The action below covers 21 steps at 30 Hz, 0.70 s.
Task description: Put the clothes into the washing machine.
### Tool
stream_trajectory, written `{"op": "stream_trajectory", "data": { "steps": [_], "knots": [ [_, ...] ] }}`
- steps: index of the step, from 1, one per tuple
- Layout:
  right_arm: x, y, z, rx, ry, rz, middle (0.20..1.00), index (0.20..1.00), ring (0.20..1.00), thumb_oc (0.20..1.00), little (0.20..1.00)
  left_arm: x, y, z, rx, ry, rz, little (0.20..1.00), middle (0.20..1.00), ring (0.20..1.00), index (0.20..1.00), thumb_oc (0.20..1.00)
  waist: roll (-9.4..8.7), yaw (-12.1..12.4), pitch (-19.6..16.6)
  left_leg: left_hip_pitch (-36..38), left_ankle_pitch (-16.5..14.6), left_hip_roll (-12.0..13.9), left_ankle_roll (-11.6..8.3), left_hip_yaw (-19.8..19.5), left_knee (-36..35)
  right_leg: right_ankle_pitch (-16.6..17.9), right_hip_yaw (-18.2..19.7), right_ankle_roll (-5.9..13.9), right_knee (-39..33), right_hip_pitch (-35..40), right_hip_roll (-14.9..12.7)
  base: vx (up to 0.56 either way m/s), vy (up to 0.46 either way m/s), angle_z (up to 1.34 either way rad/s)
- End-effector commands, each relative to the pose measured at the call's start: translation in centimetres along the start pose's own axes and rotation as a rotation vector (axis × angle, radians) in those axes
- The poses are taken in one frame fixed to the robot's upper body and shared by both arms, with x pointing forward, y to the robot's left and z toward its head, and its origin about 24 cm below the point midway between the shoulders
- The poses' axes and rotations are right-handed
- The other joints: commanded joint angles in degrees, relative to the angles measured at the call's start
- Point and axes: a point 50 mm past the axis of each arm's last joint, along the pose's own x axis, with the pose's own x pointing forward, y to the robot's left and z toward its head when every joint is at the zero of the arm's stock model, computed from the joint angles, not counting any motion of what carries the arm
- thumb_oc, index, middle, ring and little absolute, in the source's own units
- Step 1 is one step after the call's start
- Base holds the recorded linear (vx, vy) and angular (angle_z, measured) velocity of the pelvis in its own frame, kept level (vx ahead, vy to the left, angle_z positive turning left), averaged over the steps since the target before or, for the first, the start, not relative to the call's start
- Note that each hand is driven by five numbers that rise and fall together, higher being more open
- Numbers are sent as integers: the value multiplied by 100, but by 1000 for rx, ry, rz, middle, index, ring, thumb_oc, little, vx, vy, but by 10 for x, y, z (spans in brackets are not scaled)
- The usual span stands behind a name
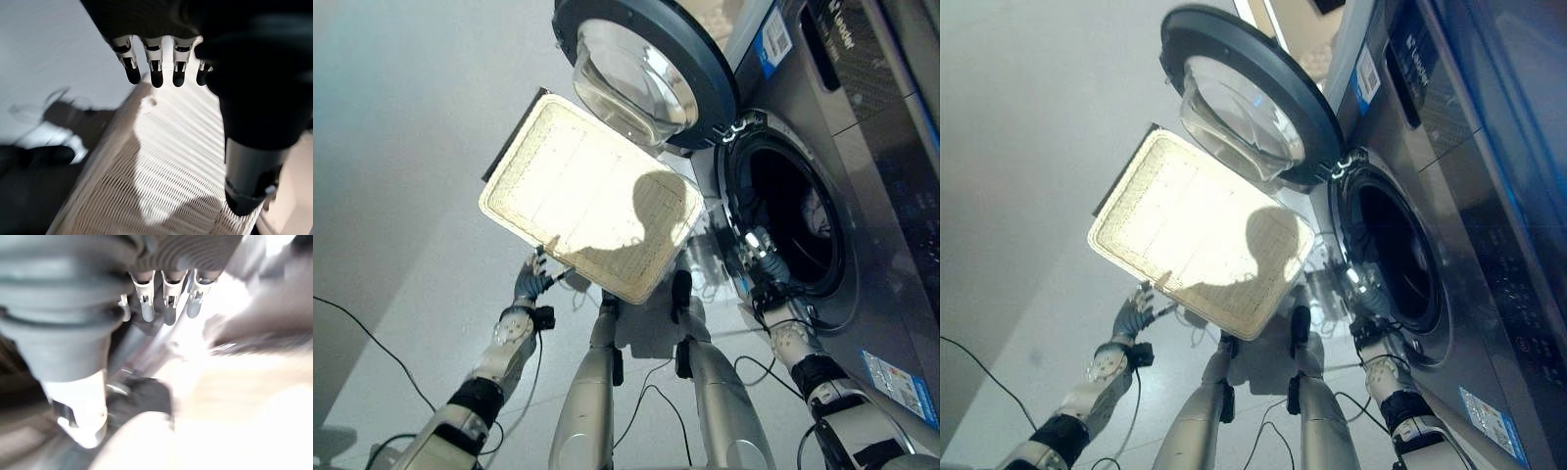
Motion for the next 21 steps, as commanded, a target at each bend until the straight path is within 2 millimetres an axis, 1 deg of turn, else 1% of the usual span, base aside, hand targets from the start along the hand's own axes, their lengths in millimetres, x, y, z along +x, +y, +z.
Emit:
{"op": "stream_trajectory", "data": {
  "steps": [1,3,4,6,7,8,9,10,11,12,13,15,16,17,18,21],
  "knots": [
    [-18,-15,-25,-277,141,70,1000,1000,1000,1000,1000,-10,5,-27,-44,114,-110,1000,1000,1000,1000,1000,-158,128,-309,321,-593,-483,204,98,423,-73,-272,510,89,413,-240,24,-51,9],
    [-18,-15,-25,-277,141,70,1000,1000,1000,1000,1000,-10,5,-27,-44,114,-110,1000,1000,1000,1000,1000,-158,128,-309,321,-593,-483,204,98,423,-73,-272,510,89,413,-240,27,-28,7],
    [-25,-16,-39,-285,202,83,1000,1000,1000,1000,1000,-15,8,-40,-26,171,-126,1000,1000,1000,1000,1000,-184,146,-447,410,-621,-470,200,95,421,-123,-288,504,80,529,-240,25,-20,9],
    [-25,-16,-39,-285,202,83,1000,1000,1000,1000,1000,-15,8,-40,-26,171,-126,1000,1000,1000,1000,1000,-184,146,-447,410,-621,-470,200,95,421,-123,-288,504,80,529,-240,64,-40,12],
    [-52,-25,-86,-368,415,105,1000,1000,1000,1000,1000,-35,15,-81,27,348,-175,1000,1000,1000,1000,1000,-234,191,-890,801,-688,-412,160,127,309,-247,-325,490,-87,1046,-227,104,-60,16],
    [-52,-25,-86,-368,415,105,1000,1000,1000,1000,1000,-35,15,-81,27,348,-175,1000,1000,1000,1000,1000,-234,191,-890,801,-688,-412,160,127,309,-247,-325,490,-87,1046,-227,220,-120,27],
    [-78,-34,-118,-508,597,119,1000,1000,1000,1000,1000,-52,21,-108,56,470,-175,1000,1000,1000,1000,1000,-275,201,-1279,1061,-743,-426,171,66,267,-306,-306,483,-214,1391,-216,302,-106,21],
    [-105,-39,-148,-368,814,58,1000,1000,1000,1000,1000,-69,25,-129,65,552,-158,1000,1000,1000,1000,1000,-275,227,-1670,1372,-871,-458,201,-20,301,-424,-324,447,-244,1774,-218,303,-106,39],
    [-105,-39,-148,-368,814,58,1000,1000,1000,1000,1000,-69,25,-129,65,552,-158,1000,1000,1000,1000,1000,-275,227,-1666,1377,-871,-458,201,-21,300,-424,-325,447,-245,1779,-218,285,-59,25],
    [-124,-42,-164,-384,926,38,1000,1000,1000,1000,1000,-81,25,-141,60,591,-162,1000,1000,1000,1000,1000,-265,236,-1893,1555,-941,-479,224,-54,306,-482,-323,427,-254,1959,-204,139,-20,21],
    [-134,-45,-170,-384,972,10,1000,1000,1000,1000,1000,-86,26,-146,63,610,-167,1000,1000,1000,1000,1000,-257,248,-2005,1654,-984,-487,242,-77,299,-508,-323,415,-271,2059,-191,170,-27,6],
    [-137,-46,-173,-377,989,1,1000,1000,1000,1000,1000,-88,25,-148,65,621,-168,1000,1000,1000,1000,1000,-256,255,-2062,1699,-1006,-497,250,-89,303,-517,-328,411,-284,2117,-188,71,-11,7],
    [-144,-47,-176,-351,1014,-20,1000,1000,1000,1000,1000,-93,25,-152,69,641,-171,1000,1000,1000,1000,1000,-252,263,-2157,1780,-1049,-516,265,-112,311,-535,-333,406,-306,2209,-181,113,3,2],
    [-152,-48,-182,-331,1046,-34,1000,1000,1000,1000,1000,-102,27,-160,93,688,-174,1000,1000,1000,1000,1000,-248,259,-2329,1930,-1133,-548,293,-133,340,-574,-312,388,-331,2365,-159,123,12,3],
    [-153,-47,-182,-379,1042,-9,1000,1000,1000,1000,1000,-106,28,-164,115,716,-175,1000,1000,1000,1000,1000,-247,250,-2412,2010,-1201,-574,316,-137,386,-607,-276,368,-340,2456,-141,95,15,3],
    [-147,-41,-181,-452,1013,66,1000,1000,1000,1000,1000,-110,32,-167,145,757,-158,1000,1000,1000,1000,1000,-272,213,-2540,2163,-1345,-610,362,-138,491,-673,-168,338,-344,2631,-114,48,16,0]
  ]
}}
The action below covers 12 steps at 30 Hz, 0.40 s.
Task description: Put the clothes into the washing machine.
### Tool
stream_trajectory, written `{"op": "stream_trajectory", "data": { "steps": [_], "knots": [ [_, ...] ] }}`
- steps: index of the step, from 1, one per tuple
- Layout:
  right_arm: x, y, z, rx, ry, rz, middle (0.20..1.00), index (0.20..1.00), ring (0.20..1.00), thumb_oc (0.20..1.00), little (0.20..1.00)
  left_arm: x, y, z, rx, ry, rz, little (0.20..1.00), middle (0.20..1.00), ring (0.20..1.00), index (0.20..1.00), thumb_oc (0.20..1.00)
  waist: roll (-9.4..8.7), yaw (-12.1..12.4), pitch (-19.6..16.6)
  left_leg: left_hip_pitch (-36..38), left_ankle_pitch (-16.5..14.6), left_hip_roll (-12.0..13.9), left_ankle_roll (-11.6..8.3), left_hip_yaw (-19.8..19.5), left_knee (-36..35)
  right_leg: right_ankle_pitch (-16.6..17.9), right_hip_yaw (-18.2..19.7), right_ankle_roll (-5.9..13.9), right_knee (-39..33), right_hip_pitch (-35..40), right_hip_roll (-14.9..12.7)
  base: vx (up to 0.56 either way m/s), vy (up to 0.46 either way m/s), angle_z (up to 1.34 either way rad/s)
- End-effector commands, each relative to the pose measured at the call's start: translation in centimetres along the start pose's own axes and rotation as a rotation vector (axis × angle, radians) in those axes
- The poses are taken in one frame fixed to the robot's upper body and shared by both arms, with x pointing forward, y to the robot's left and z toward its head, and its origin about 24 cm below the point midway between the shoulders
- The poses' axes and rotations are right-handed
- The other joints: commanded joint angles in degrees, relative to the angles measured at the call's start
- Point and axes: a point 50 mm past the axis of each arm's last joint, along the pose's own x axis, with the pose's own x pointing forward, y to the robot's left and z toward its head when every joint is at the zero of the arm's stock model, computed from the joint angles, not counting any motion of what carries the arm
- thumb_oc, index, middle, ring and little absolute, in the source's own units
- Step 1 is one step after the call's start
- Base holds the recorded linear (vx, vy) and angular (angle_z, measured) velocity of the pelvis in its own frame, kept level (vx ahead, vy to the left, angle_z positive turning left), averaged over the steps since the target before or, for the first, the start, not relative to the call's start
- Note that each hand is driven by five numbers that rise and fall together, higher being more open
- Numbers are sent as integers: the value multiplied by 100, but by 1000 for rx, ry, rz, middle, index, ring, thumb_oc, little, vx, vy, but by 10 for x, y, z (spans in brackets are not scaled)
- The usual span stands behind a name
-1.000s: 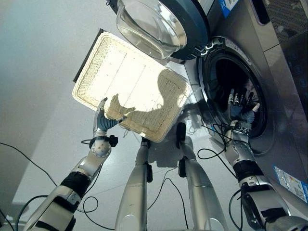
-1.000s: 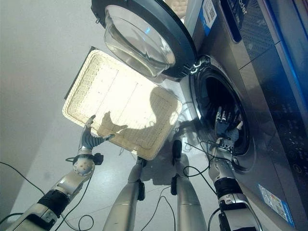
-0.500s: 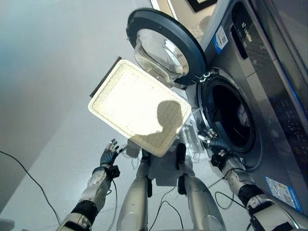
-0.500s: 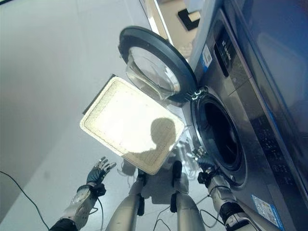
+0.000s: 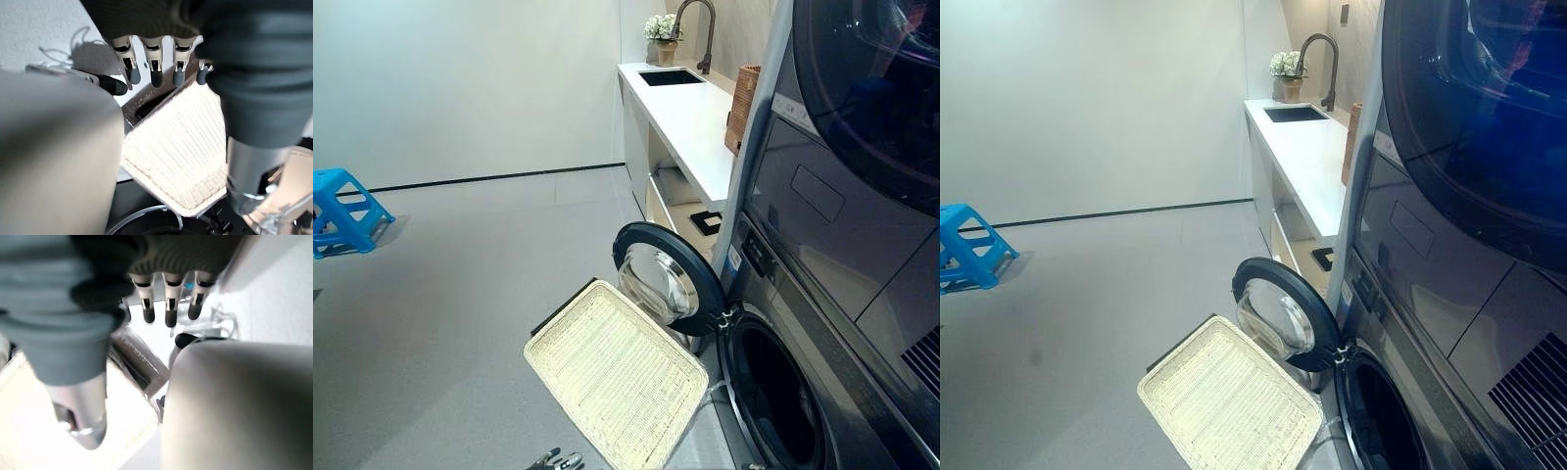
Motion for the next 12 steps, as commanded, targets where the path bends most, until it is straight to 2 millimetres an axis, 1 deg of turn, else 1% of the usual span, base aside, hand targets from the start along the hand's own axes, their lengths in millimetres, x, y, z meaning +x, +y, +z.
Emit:
{"op": "stream_trajectory", "data": {
  "steps": [1,5,6,9,10,12],
  "knots": [
    [2,10,45,-143,-137,36,1000,1000,1000,1000,1000,9,-6,34,80,-45,-12,1000,1000,1000,1000,1000,-263,46,273,62,-660,-627,283,-59,486,-188,263,222,378,-5,-80,63,11,-2],
    [0,16,58,-127,-259,4,1000,1000,1000,1000,1000,10,-8,33,50,-41,-1,1000,1000,1000,1000,1000,-277,-27,131,269,-677,-615,324,-54,340,-188,388,224,310,130,-15,8,2,0],
    [1,19,59,-142,-264,10,1000,1000,1000,1000,1000,11,-10,33,47,-44,-3,1000,1000,1000,1000,1000,-270,-58,99,314,-658,-597,328,-36,264,-181,422,229,290,144,4,0,0,0],
    [2,22,49,-139,-208,44,1000,1000,1000,1000,1000,12,-14,33,53,-43,-6,1000,1000,1000,1000,1000,-258,-113,46,407,-594,-555,324,0,42,-147,464,246,203,179,51,-16,20,-2],
    [3,21,39,-95,-147,57,1000,1000,1000,1000,1000,13,-16,32,66,-31,-4,1000,1000,1000,1000,1000,-260,-131,23,447,-578,-532,313,30,-17,-128,457,259,151,216,63,-16,31,-2],
    [4,21,34,-55,-129,62,1000,1000,1000,1000,1000,13,-16,31,73,-17,-6,1000,1000,1000,1000,1000,-265,-140,8,463,-584,-523,308,49,-17,-122,460,262,130,236,64,0,0,0]
  ]
}}
